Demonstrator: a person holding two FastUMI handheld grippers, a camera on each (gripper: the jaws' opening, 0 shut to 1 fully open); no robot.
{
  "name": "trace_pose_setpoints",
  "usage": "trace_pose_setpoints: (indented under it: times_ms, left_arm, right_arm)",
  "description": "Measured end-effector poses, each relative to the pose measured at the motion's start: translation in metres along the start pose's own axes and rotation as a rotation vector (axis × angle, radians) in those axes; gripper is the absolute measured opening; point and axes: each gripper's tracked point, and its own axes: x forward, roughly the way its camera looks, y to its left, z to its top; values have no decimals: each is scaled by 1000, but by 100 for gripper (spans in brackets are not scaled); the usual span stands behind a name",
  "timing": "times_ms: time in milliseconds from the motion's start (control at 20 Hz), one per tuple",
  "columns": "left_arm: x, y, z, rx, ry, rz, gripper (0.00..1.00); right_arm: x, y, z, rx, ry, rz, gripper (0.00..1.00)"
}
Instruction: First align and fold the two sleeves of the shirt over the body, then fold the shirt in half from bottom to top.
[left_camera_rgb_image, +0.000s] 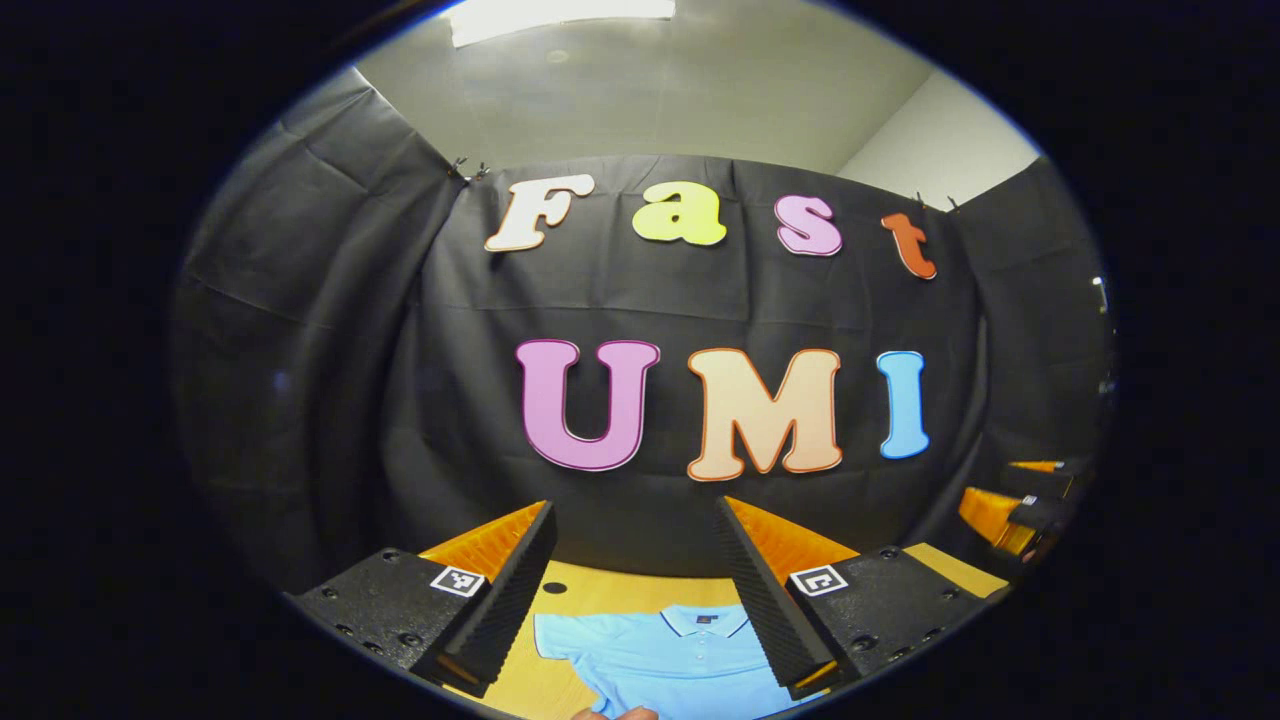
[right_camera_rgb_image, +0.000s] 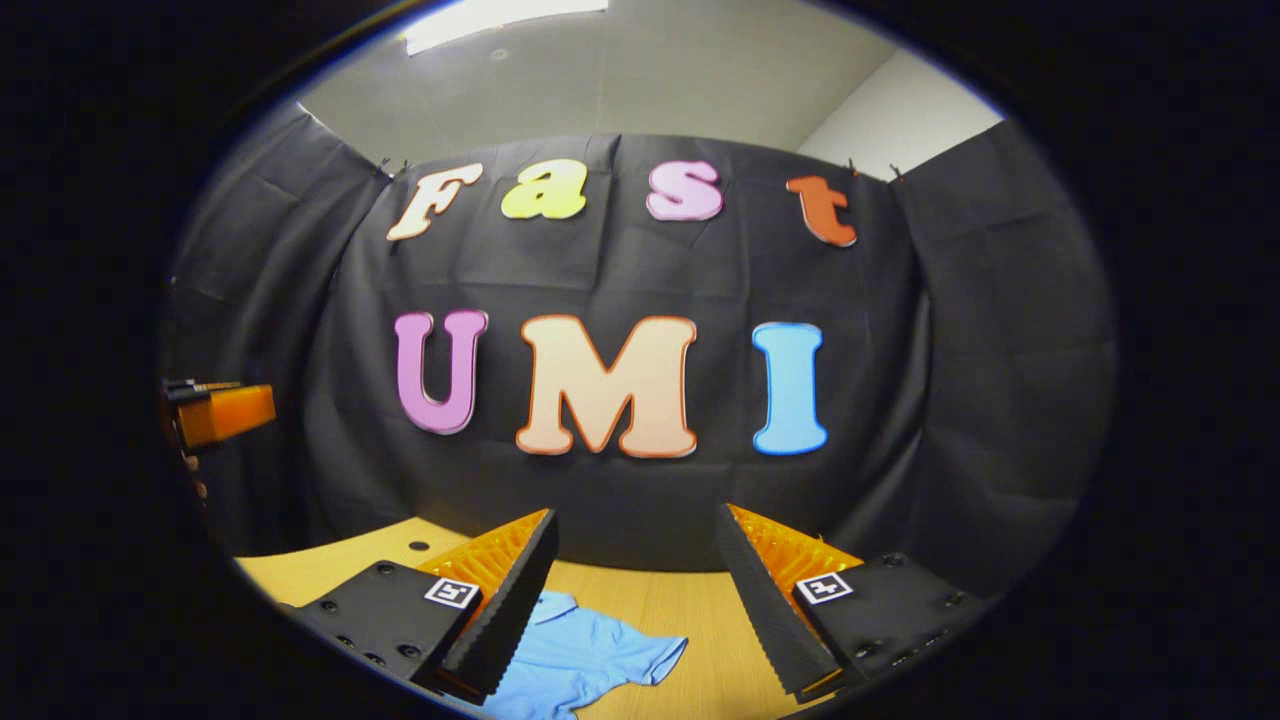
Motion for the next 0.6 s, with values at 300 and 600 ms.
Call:
trace_pose_setpoints:
  times_ms: [300,600]
  left_arm:
    - [7,7,-29,-78,90,-13,93]
    - [27,56,-43,-54,126,28,94]
  right_arm:
    - [33,-20,-104,-66,202,-36,99]
    - [70,-30,-209,-67,404,-121,100]
